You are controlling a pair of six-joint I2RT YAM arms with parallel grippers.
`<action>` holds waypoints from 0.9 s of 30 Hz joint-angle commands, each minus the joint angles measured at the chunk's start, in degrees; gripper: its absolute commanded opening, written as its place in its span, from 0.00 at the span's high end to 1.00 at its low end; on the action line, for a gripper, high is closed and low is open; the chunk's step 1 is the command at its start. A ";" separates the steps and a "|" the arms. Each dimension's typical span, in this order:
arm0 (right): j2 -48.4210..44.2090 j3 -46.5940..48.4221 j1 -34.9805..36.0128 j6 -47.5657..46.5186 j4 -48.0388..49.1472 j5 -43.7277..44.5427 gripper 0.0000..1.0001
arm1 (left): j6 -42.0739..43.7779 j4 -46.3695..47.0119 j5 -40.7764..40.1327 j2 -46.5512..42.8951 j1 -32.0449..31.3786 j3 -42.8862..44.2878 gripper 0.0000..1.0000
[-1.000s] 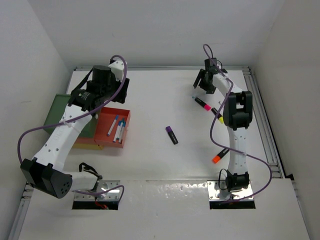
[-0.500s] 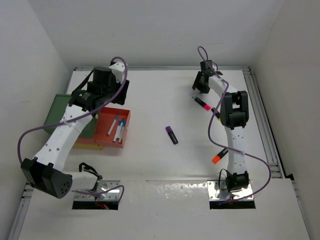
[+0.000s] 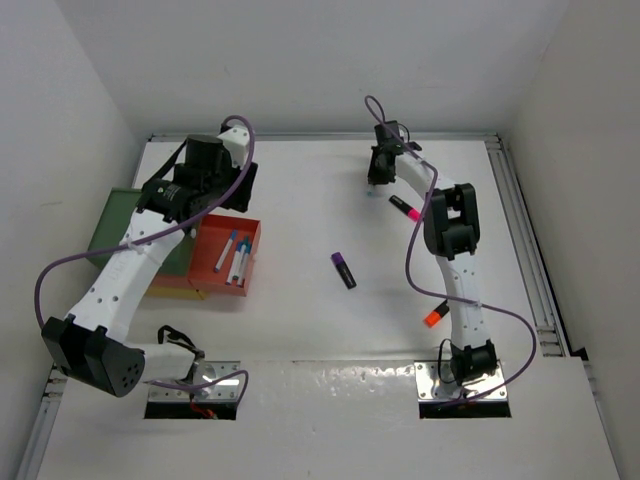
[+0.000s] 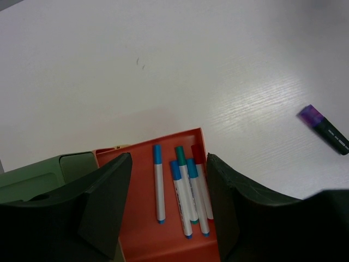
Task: Sort the stationery into containers
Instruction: Pick up the pen from the center of the board.
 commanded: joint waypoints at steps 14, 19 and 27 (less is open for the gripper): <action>-20.40 -39.28 5.35 -9.78 -8.73 -4.80 1.00 | 1.44 -1.79 3.28 -3.51 0.38 0.34 0.37; -26.74 -51.59 7.73 -12.87 -11.46 -1.37 0.91 | 1.35 -1.70 5.04 -3.69 0.20 -0.62 0.37; -29.39 -58.66 9.40 -11.91 -8.65 1.27 0.77 | 1.26 -1.00 5.49 -4.83 0.02 -1.68 0.37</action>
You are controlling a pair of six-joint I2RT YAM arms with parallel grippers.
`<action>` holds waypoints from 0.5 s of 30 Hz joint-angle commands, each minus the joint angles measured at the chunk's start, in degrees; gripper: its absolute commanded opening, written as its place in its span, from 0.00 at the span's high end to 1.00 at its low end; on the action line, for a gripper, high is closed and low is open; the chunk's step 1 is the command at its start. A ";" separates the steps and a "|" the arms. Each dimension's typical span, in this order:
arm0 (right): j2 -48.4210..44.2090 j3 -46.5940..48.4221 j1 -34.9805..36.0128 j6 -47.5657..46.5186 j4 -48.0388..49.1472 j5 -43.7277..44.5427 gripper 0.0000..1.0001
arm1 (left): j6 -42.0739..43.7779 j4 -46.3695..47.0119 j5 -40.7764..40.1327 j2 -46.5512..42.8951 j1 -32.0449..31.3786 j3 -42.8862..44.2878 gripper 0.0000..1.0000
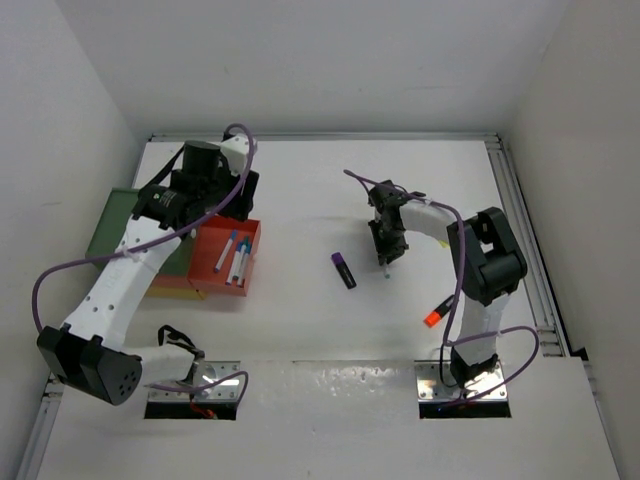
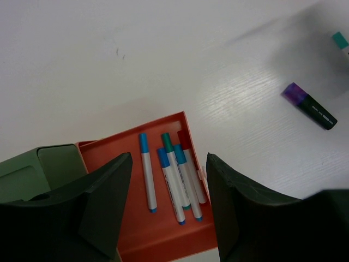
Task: Sort the stationery into containers
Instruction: Pick up the pen from the center of the board.
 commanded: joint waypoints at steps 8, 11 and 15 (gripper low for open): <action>9.92 -0.77 0.77 -1.53 -7.85 2.29 0.78 | -0.05 1.58 1.20 -3.33 0.09 -1.20 0.37; 11.24 0.29 0.86 -1.53 -9.17 1.94 0.78 | -0.05 1.84 1.99 -3.24 0.00 -1.90 0.35; 12.74 1.17 0.94 -1.44 -10.49 0.98 0.81 | -0.23 2.02 2.43 -2.36 0.00 -2.26 0.29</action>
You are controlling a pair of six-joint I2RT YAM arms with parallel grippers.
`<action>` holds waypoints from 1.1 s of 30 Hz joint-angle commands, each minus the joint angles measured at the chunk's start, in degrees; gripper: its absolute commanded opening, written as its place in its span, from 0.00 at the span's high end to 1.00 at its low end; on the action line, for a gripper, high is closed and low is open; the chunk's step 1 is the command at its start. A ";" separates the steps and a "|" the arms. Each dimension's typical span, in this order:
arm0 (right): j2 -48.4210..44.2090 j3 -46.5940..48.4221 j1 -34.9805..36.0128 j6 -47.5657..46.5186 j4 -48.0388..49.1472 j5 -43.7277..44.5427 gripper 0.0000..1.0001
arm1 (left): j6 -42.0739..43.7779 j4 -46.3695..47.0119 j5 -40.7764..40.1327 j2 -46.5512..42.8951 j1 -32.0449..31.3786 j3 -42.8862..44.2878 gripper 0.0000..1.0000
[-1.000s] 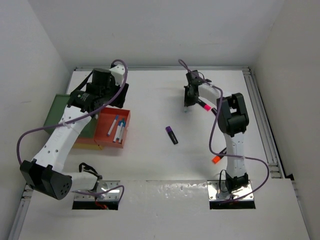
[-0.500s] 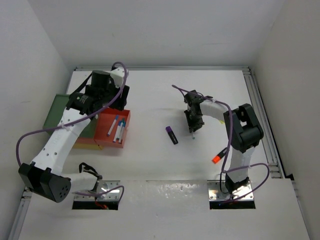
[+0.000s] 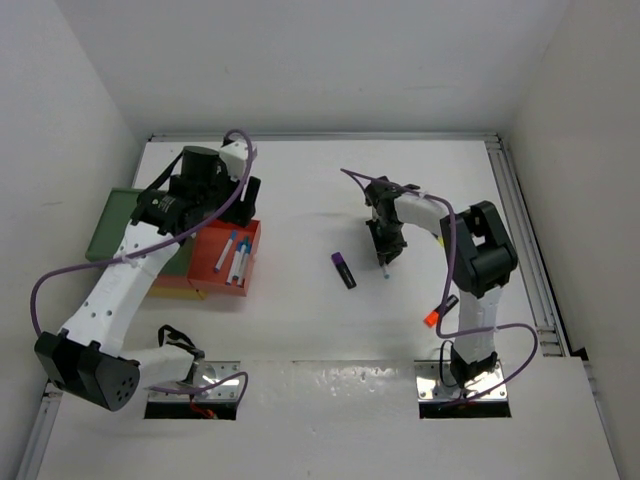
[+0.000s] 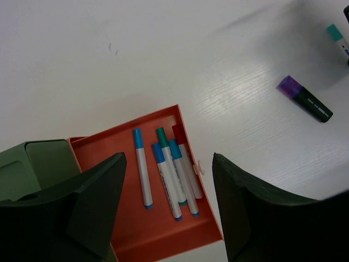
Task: Sort the stationery into containers
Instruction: Pick up the pen from the center of the board, then place the pen in the drawer.
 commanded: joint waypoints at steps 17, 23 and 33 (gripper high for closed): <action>-3.26 -1.92 0.88 -7.35 -0.14 -17.15 1.00 | -11.73 14.39 20.83 -4.81 0.70 -10.61 0.24; -16.70 -5.16 0.53 -6.31 7.23 -31.03 1.00 | -30.08 31.97 32.62 -1.65 1.05 -18.43 0.24; -28.23 -7.37 0.79 6.08 24.37 -49.13 1.00 | -42.49 46.93 35.97 5.65 0.97 -19.15 0.27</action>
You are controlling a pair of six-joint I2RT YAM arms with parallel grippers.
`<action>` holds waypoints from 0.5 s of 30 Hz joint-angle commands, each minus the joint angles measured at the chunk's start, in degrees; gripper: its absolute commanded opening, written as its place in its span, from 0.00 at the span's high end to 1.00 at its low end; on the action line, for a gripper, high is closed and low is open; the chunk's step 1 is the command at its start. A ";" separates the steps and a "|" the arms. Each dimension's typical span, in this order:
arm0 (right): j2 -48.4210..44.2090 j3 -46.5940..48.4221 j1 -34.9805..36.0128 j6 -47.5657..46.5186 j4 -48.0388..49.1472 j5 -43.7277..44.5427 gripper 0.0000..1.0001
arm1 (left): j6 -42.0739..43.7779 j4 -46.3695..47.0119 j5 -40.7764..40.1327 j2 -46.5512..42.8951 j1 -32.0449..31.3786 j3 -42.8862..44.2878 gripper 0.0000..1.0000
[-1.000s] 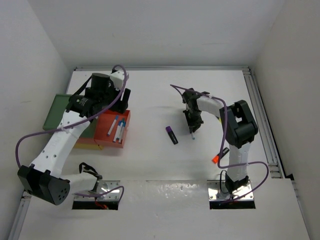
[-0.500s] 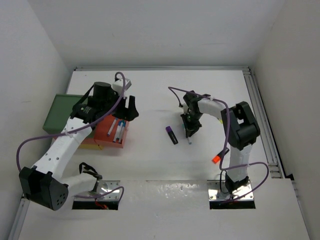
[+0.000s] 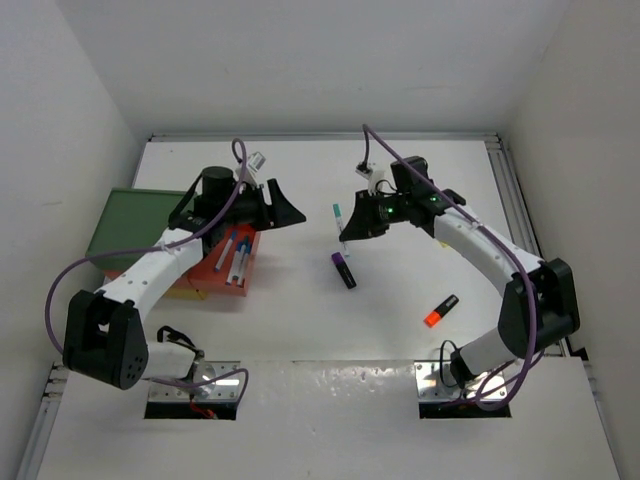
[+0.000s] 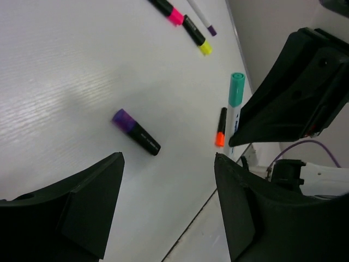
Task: Sort the stationery into containers
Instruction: Place the pen in the drawer.
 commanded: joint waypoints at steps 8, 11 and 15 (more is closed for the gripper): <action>-0.56 1.30 1.43 14.09 15.86 -12.51 1.00 | -7.06 14.30 6.90 -0.49 -1.94 2.25 0.28; -0.47 1.03 1.78 15.32 17.53 -13.66 1.00 | -7.06 14.57 6.55 -0.67 -2.47 1.81 0.28; -0.47 0.77 2.40 16.99 19.29 -14.54 1.00 | -7.24 15.27 6.20 -0.41 -2.82 1.64 0.28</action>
